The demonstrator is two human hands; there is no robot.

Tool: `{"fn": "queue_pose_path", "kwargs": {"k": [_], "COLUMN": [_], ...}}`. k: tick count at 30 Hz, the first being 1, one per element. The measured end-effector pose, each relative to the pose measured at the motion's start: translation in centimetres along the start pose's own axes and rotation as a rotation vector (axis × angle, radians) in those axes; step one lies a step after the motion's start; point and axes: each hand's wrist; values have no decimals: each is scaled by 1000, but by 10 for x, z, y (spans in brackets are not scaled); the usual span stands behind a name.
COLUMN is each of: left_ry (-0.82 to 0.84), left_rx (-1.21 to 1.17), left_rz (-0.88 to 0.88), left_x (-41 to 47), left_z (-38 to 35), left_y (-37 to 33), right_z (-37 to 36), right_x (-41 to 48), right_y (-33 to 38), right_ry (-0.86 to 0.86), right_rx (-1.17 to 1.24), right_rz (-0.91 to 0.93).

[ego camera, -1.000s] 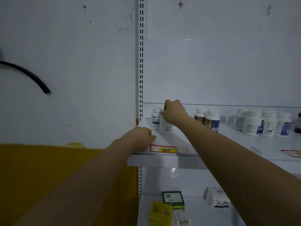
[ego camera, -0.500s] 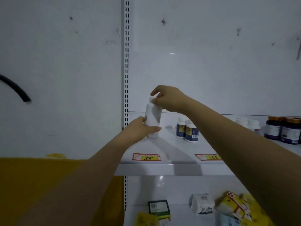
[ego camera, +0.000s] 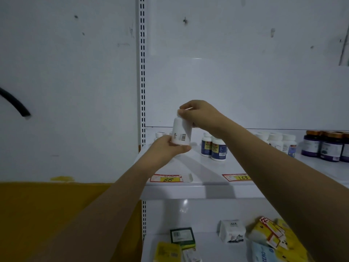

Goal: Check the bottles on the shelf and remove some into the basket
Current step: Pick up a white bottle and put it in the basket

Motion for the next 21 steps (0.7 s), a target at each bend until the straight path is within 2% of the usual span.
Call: {"fn": "queue_pose_path", "kwargs": {"k": [2, 5, 9, 11, 14, 16, 18, 21], "left_ry": [-6, -32, -129, -97, -1, 5, -23, -135], "left_rx": [-41, -70, -47, -49, -38, 1, 14, 16], "left_rz": [4, -6, -52, -41, -26, -4, -8, -49], "left_x": [0, -1, -2, -2, -2, -2, -1, -2], "left_z": [3, 1, -1, -1, 1, 2, 1, -4], "left_y": [4, 8, 8, 7, 6, 5, 6, 4], "right_z": [-1, -2, -5, -5, -3, -3, -7, -10], "right_x": [-1, -1, 3, 5, 3, 2, 1, 3], "right_y": [0, 1, -1, -3, -4, -4, -4, -5], "right_ry": [64, 129, 19, -16, 48, 103, 120, 40], "right_rx": [110, 132, 25, 21, 72, 129, 163, 125], "right_rz": [9, 18, 3, 22, 63, 85, 93, 50]}}
Point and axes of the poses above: each hand's wrist, its own x-axis towards the middle knuckle, its own z-axis out of the back of the hand, y = z × x, and after that the axes turned 5 degrees about y, right-handed
